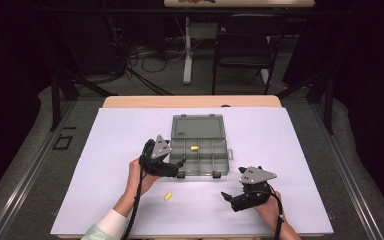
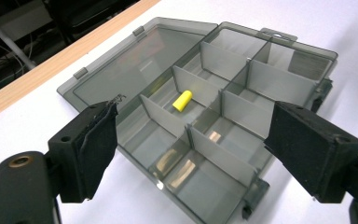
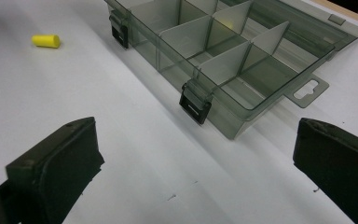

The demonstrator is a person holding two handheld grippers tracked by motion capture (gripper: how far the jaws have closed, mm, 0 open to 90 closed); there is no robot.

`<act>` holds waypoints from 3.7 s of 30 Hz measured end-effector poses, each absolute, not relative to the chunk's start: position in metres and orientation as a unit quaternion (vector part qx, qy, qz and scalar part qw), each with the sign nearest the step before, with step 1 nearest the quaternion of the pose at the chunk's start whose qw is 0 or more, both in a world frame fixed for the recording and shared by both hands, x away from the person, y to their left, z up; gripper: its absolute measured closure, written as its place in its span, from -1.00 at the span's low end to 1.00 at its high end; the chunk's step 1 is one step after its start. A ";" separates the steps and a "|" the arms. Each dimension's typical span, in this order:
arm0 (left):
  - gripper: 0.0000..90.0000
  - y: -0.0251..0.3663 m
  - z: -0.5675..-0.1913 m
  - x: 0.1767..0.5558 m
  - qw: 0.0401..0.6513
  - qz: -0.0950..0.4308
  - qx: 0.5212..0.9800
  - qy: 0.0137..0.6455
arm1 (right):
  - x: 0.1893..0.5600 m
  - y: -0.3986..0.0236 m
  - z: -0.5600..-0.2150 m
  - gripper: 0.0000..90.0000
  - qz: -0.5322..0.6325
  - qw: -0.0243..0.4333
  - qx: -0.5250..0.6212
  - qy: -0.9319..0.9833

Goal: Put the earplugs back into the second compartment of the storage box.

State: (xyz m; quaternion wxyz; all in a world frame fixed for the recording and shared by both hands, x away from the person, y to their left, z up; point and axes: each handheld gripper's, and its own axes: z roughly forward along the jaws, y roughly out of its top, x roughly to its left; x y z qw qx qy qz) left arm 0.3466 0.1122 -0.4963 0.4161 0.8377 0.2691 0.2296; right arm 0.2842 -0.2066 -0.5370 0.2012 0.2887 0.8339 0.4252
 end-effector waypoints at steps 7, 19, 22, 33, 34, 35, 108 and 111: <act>-0.77 0.125 -0.499 0.329 0.415 0.234 0.835 0.274 | 0.284 -0.209 -0.536 -1.00 0.429 0.202 0.291 0.831; -0.90 0.134 -0.509 0.311 0.404 0.229 0.842 0.276 | 0.284 -0.208 -0.536 -1.00 0.428 0.200 0.292 0.832; -0.94 0.133 -0.513 0.307 0.402 0.225 0.844 0.276 | 0.284 -0.208 -0.537 -1.00 0.427 0.202 0.291 0.832; -1.00 0.133 -0.519 0.294 0.391 0.221 0.850 0.274 | 0.284 -0.208 -0.536 -1.00 0.425 0.203 0.292 0.832; -1.00 0.134 -0.520 0.292 0.392 0.222 0.850 0.274 | 0.284 -0.208 -0.536 -1.00 0.425 0.204 0.292 0.832; -1.00 0.134 -0.521 0.291 0.392 0.221 0.850 0.273 | 0.283 -0.208 -0.536 -1.00 0.425 0.204 0.291 0.832; 0.80 0.131 -0.557 0.270 0.329 0.164 0.896 0.250 | 0.284 -0.205 -0.541 -1.00 0.414 0.206 0.286 0.839; 0.81 0.132 -0.556 0.271 0.339 0.155 0.892 0.256 | 0.285 -0.206 -0.541 -1.00 0.416 0.205 0.288 0.838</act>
